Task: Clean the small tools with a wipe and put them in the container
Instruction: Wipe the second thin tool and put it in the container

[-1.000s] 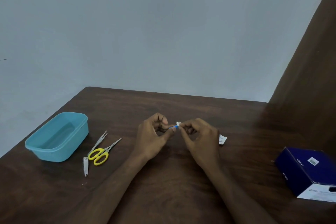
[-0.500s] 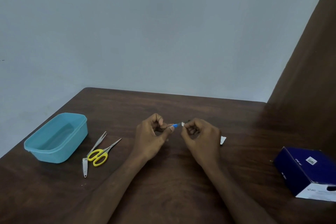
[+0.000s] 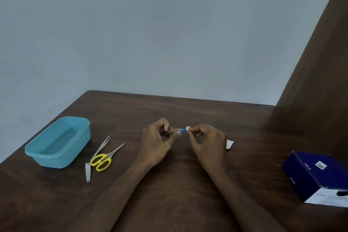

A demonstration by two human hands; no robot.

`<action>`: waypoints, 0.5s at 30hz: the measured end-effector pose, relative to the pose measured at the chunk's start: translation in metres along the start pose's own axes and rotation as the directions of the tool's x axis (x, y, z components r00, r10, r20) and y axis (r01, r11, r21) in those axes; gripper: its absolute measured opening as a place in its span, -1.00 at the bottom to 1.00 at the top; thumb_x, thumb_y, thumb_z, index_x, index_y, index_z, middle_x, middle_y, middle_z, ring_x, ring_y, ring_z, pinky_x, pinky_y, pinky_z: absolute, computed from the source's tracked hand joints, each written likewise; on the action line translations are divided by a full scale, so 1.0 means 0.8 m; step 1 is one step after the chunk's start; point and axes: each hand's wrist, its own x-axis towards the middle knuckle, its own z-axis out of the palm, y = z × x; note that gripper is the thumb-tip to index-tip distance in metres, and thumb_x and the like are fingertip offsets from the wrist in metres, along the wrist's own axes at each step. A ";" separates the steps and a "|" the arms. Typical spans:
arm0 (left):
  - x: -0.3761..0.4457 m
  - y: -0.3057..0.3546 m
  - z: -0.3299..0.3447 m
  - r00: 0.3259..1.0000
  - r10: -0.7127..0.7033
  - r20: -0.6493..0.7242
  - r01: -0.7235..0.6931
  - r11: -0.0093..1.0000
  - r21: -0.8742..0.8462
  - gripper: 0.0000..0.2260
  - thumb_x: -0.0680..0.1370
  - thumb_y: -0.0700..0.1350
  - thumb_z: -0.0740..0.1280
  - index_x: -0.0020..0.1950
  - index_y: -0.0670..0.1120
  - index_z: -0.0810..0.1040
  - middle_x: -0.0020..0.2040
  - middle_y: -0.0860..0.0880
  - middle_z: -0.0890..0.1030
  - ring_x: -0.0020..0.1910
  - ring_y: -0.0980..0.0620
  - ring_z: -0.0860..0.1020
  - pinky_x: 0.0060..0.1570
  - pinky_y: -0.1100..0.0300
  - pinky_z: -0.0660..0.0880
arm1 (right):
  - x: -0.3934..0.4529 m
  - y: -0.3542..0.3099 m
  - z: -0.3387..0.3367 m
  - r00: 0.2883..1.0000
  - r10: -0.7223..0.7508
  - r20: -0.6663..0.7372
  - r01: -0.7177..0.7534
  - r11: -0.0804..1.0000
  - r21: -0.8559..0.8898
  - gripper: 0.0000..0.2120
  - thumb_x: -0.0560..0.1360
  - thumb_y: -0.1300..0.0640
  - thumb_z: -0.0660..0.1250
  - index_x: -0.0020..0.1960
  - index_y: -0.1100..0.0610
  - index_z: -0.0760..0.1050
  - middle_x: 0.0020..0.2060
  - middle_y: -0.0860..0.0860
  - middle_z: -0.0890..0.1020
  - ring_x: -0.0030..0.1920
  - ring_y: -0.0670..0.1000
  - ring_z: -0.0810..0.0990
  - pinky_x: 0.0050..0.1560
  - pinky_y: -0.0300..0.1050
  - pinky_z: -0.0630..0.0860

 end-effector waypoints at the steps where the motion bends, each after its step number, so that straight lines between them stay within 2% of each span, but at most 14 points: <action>1: 0.000 0.000 0.000 1.000 -0.005 -0.010 0.005 1.000 0.002 -0.58 0.55 -0.20 0.58 -0.20 -0.06 0.32 -0.28 0.09 0.71 -0.20 0.23 0.70 -0.21 -0.06 0.67 | 0.000 0.001 0.001 0.999 0.037 0.006 -0.037 0.999 -0.006 -0.87 0.43 0.20 0.59 -0.18 0.01 0.69 -0.29 -0.16 0.68 -0.25 -0.13 0.63 -0.15 -0.02 0.62; 3: -0.001 0.001 0.001 1.000 -0.006 -0.021 0.006 1.000 0.002 -0.58 0.55 -0.20 0.58 -0.20 -0.07 0.32 -0.27 0.08 0.72 -0.19 0.22 0.72 -0.24 0.02 0.65 | 0.002 0.000 -0.002 0.997 0.062 -0.037 -0.061 0.998 0.014 -0.84 0.40 0.23 0.58 -0.20 0.01 0.66 -0.30 -0.17 0.66 -0.26 -0.16 0.61 -0.15 -0.10 0.60; 5: -0.003 0.005 0.001 1.000 -0.001 -0.006 0.001 1.000 0.005 -0.59 0.56 -0.20 0.57 -0.20 -0.08 0.32 -0.28 0.08 0.73 -0.17 0.17 0.75 -0.24 0.12 0.63 | 0.003 -0.001 -0.006 0.996 0.028 -0.086 -0.025 0.999 0.034 -0.84 0.40 0.27 0.58 -0.18 0.04 0.67 -0.27 -0.16 0.67 -0.22 -0.13 0.61 -0.14 -0.15 0.55; 7: -0.003 0.007 -0.001 1.000 0.011 0.005 -0.011 1.000 0.015 -0.58 0.56 -0.20 0.57 -0.21 -0.07 0.31 -0.29 0.07 0.72 -0.16 0.15 0.76 -0.21 0.22 0.60 | 0.002 -0.001 -0.004 0.998 0.018 -0.065 -0.018 1.000 0.001 -0.87 0.44 0.23 0.59 -0.14 0.03 0.70 -0.23 -0.16 0.70 -0.14 -0.06 0.62 -0.11 -0.13 0.52; 9: -0.002 0.007 -0.001 1.000 0.013 -0.002 -0.012 1.000 0.013 -0.57 0.56 -0.20 0.57 -0.21 -0.07 0.30 -0.31 0.02 0.71 -0.16 0.12 0.76 -0.20 0.19 0.60 | 0.000 0.001 0.001 0.995 0.100 -0.014 -0.101 0.993 -0.068 -0.91 0.46 0.13 0.57 -0.16 -0.03 0.70 -0.22 -0.18 0.71 -0.08 0.00 0.61 -0.10 -0.12 0.48; 11: -0.002 0.006 -0.002 1.000 0.002 -0.014 -0.002 1.000 0.005 -0.58 0.56 -0.18 0.57 -0.21 -0.07 0.30 -0.31 -0.03 0.70 -0.17 0.09 0.76 -0.24 0.10 0.59 | 0.001 0.003 0.002 0.985 0.165 -0.041 -0.169 0.979 -0.110 -0.92 0.43 0.06 0.55 -0.20 -0.05 0.67 -0.24 -0.21 0.70 -0.06 0.02 0.59 -0.09 -0.07 0.49; 15: -0.003 0.008 0.000 1.000 0.020 -0.002 -0.020 1.000 0.006 -0.58 0.56 -0.21 0.56 -0.22 -0.07 0.30 -0.33 -0.02 0.71 -0.09 0.13 0.77 -0.12 0.10 0.60 | 0.003 0.003 -0.005 0.979 0.109 -0.171 -0.131 0.983 -0.127 -0.93 0.44 -0.01 0.57 -0.15 -0.11 0.68 -0.13 -0.21 0.65 0.02 0.03 0.51 0.02 0.08 0.53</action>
